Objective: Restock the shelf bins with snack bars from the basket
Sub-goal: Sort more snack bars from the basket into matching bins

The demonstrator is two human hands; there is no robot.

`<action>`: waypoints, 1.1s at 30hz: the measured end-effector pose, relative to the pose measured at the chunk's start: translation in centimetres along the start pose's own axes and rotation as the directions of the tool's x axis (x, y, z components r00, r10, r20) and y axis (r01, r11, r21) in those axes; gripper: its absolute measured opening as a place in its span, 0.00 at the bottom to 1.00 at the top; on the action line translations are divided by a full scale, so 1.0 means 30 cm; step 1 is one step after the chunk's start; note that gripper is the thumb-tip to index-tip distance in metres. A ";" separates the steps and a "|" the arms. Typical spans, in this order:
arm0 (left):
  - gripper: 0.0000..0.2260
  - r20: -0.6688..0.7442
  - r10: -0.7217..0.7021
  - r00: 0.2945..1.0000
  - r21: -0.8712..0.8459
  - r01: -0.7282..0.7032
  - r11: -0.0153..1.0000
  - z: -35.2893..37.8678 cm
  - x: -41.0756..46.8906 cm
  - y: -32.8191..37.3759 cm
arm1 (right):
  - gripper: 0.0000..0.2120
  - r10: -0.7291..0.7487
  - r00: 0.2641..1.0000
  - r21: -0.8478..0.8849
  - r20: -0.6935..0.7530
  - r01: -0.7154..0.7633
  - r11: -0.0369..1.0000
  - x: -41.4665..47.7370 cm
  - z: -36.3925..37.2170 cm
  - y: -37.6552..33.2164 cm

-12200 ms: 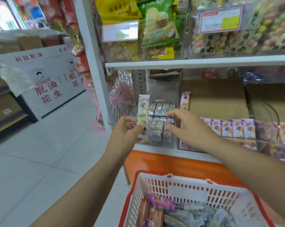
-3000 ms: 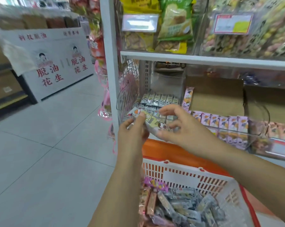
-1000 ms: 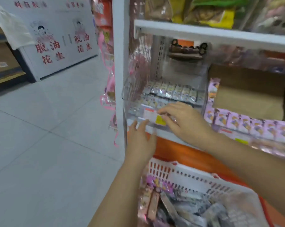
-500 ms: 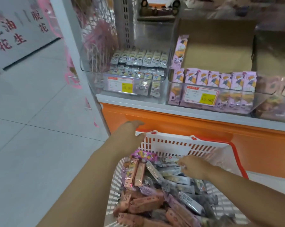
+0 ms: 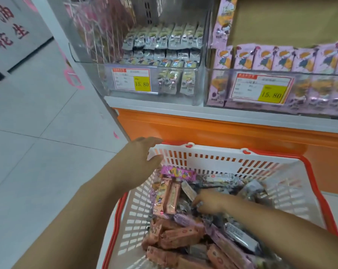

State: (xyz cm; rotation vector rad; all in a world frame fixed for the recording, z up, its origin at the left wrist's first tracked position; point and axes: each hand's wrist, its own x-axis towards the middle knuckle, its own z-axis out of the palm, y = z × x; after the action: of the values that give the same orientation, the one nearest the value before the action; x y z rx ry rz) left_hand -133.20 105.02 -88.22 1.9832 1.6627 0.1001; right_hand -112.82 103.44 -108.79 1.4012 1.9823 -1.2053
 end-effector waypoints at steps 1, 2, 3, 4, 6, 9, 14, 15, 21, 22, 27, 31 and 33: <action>0.20 0.001 0.000 1.000 -0.003 0.000 1.000 0.001 0.001 -0.001 | 0.17 0.003 1.000 0.047 -0.005 -0.002 0.999 -0.001 -0.002 0.004; 0.20 0.002 0.003 1.000 -0.007 -0.003 1.000 0.001 0.002 0.000 | 0.17 -0.001 1.000 0.097 -0.022 0.003 0.995 -0.009 -0.007 0.008; 0.20 0.005 0.007 1.000 -0.012 -0.006 1.000 0.001 0.002 0.002 | 0.16 -0.004 0.999 0.137 -0.041 0.010 0.991 -0.023 -0.012 0.013; 0.20 0.008 0.011 1.000 -0.016 -0.011 1.000 0.001 0.002 0.004 | 0.15 -0.004 0.998 0.180 -0.060 0.015 0.983 -0.043 -0.018 0.017; 0.20 0.011 0.023 1.000 -0.024 -0.022 0.999 0.000 0.000 0.012 | 0.14 0.011 0.991 0.258 -0.133 0.024 0.966 -0.105 -0.045 0.016; 0.20 0.025 0.041 0.999 -0.039 -0.040 0.998 -0.006 -0.012 0.030 | 0.08 0.028 0.964 0.375 -0.265 0.076 0.924 -0.226 -0.114 -0.005; 0.22 0.048 0.103 0.993 -0.074 -0.100 0.992 -0.034 -0.056 0.065 | 0.11 -0.021 0.891 0.377 -0.454 0.214 0.901 -0.448 -0.249 -0.121; 0.23 0.063 0.124 0.990 -0.094 -0.118 0.989 -0.045 -0.070 0.074 | 0.10 -0.047 0.868 0.357 -0.494 0.252 0.900 -0.495 -0.280 -0.154; 0.16 0.088 0.264 0.961 -0.388 -0.211 0.897 -0.120 -0.157 0.122 | 0.03 -0.056 0.773 0.524 -0.632 0.479 0.704 -0.750 -0.452 -0.351; 0.15 0.064 0.271 0.961 -0.438 -0.217 0.872 -0.133 -0.170 0.125 | 0.04 -0.030 0.759 0.555 -0.651 0.502 0.663 -0.777 -0.468 -0.376; 0.14 -0.115 0.262 0.958 -0.648 -0.272 0.712 -0.190 -0.225 0.137 | 0.06 0.032 0.684 0.588 -0.729 0.601 0.542 -0.849 -0.513 -0.467; 0.22 -0.214 0.142 0.966 -0.818 -0.257 0.516 -0.213 -0.235 0.134 | 0.14 0.040 0.678 0.564 -0.734 0.575 0.592 -0.859 -0.524 -0.500; 0.24 -0.255 0.026 0.966 -0.886 -0.245 0.394 -0.218 -0.232 0.136 | 0.12 0.028 0.658 0.473 -0.752 0.511 0.718 -0.851 -0.526 -0.504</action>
State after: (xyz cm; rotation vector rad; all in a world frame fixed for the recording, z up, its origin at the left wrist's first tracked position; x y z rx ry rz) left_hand -133.76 100.50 -78.89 1.1998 1.0808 1.0909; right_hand -114.28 101.27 -75.27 2.2936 2.4591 -1.8209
